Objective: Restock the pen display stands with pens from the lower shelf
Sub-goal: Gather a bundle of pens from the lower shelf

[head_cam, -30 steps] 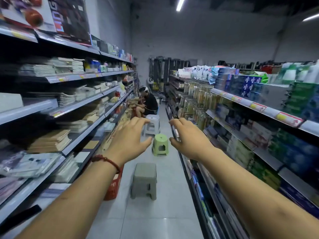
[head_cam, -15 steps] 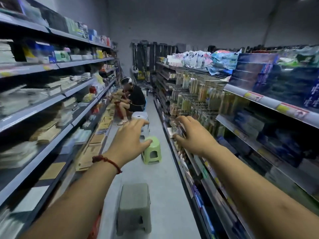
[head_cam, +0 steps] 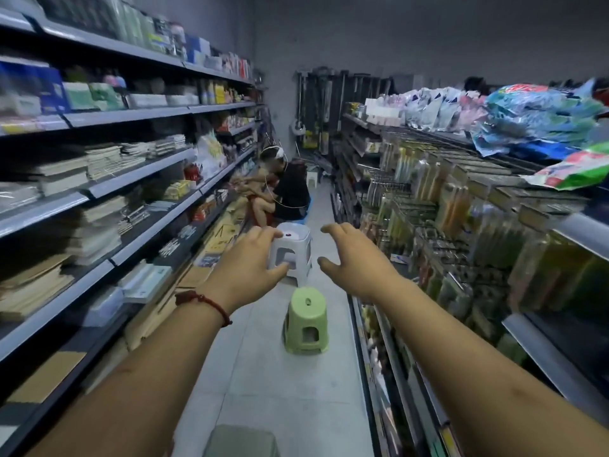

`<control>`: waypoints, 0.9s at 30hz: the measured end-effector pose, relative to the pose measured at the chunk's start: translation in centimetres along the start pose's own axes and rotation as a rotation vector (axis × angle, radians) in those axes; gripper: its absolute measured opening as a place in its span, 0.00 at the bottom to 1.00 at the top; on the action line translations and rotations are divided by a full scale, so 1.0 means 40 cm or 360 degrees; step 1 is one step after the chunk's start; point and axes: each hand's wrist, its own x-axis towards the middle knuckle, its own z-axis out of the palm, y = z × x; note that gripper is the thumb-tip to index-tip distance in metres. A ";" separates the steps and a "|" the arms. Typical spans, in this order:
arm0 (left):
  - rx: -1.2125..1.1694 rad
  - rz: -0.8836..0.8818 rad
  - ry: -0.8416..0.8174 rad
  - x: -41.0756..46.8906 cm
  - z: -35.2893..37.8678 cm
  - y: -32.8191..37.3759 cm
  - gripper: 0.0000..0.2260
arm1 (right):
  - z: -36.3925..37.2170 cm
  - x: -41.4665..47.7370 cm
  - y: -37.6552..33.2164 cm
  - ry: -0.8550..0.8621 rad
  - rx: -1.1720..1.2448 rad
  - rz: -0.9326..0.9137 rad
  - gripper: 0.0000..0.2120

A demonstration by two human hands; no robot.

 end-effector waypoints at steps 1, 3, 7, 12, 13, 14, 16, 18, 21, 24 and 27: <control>0.0006 -0.0017 0.0007 0.058 0.019 -0.014 0.26 | 0.020 0.061 0.022 -0.0018 0.0009 -0.0024 0.29; 0.0015 -0.0049 0.0032 0.176 0.062 -0.057 0.26 | 0.070 0.188 0.064 -0.0030 0.0018 -0.0079 0.28; 0.0054 -0.0112 0.0012 0.426 0.159 -0.194 0.28 | 0.183 0.454 0.149 -0.0026 -0.0009 -0.0164 0.28; 0.0060 -0.0216 0.0032 0.745 0.238 -0.389 0.27 | 0.297 0.819 0.226 -0.0130 -0.0036 -0.0217 0.26; 0.0074 -0.0239 0.0037 0.802 0.245 -0.425 0.25 | 0.313 0.891 0.237 -0.0136 -0.0046 -0.0239 0.26; 0.0080 -0.0254 0.0050 0.860 0.249 -0.461 0.23 | 0.326 0.963 0.247 -0.0126 -0.0045 -0.0252 0.26; 0.0086 -0.0276 0.0056 0.962 0.256 -0.525 0.21 | 0.354 1.092 0.268 -0.0110 -0.0022 -0.0269 0.27; 0.0143 -0.0296 0.0030 1.049 0.269 -0.591 0.21 | 0.396 1.209 0.289 -0.0134 -0.0015 -0.0299 0.28; 0.0221 -0.0390 -0.0044 1.157 0.298 -0.700 0.23 | 0.489 1.376 0.316 -0.0202 0.0006 -0.0351 0.24; 0.0285 -0.0516 -0.0038 1.257 0.342 -0.833 0.22 | 0.599 1.552 0.325 -0.0255 0.0017 -0.0445 0.23; 0.0246 -0.0654 -0.0032 1.337 0.384 -0.962 0.22 | 0.705 1.713 0.322 -0.0299 0.0082 -0.0567 0.26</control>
